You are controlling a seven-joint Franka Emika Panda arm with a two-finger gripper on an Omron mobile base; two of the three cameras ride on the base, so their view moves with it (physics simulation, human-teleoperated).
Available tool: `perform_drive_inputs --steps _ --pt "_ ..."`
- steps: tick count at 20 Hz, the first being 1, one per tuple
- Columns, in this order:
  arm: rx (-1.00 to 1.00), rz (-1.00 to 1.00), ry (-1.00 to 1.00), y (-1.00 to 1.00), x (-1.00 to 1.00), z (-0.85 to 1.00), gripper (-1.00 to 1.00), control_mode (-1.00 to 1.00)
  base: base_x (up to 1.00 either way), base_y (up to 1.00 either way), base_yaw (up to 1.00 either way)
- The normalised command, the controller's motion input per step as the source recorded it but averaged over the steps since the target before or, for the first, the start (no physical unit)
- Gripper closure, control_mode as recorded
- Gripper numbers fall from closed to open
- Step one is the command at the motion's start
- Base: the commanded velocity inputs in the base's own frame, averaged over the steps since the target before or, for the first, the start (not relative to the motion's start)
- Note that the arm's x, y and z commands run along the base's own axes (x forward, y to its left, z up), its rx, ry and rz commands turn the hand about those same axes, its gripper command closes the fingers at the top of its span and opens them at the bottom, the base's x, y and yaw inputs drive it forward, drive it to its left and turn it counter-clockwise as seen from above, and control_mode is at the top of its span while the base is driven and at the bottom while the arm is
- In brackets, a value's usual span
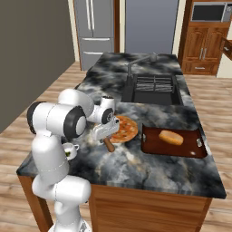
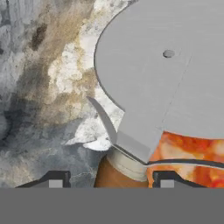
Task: Take the pizza cutter from the drawer on the left and place it on the dining counter for cutting.
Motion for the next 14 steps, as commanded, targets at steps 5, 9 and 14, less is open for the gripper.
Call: perform_drive_inputs --steps 5,9,14 --pt "0.0 0.0 0.0 0.0 -0.13 0.06 -1.0 -1.0 0.0 0.0 0.0" --pt "0.0 -0.01 -0.01 0.0 -0.18 0.39 -1.0 -1.0 0.0 0.0 0.0" --pt "0.0 -0.05 0.0 0.0 -0.22 0.61 -1.0 -1.0 0.0 0.0 0.0"
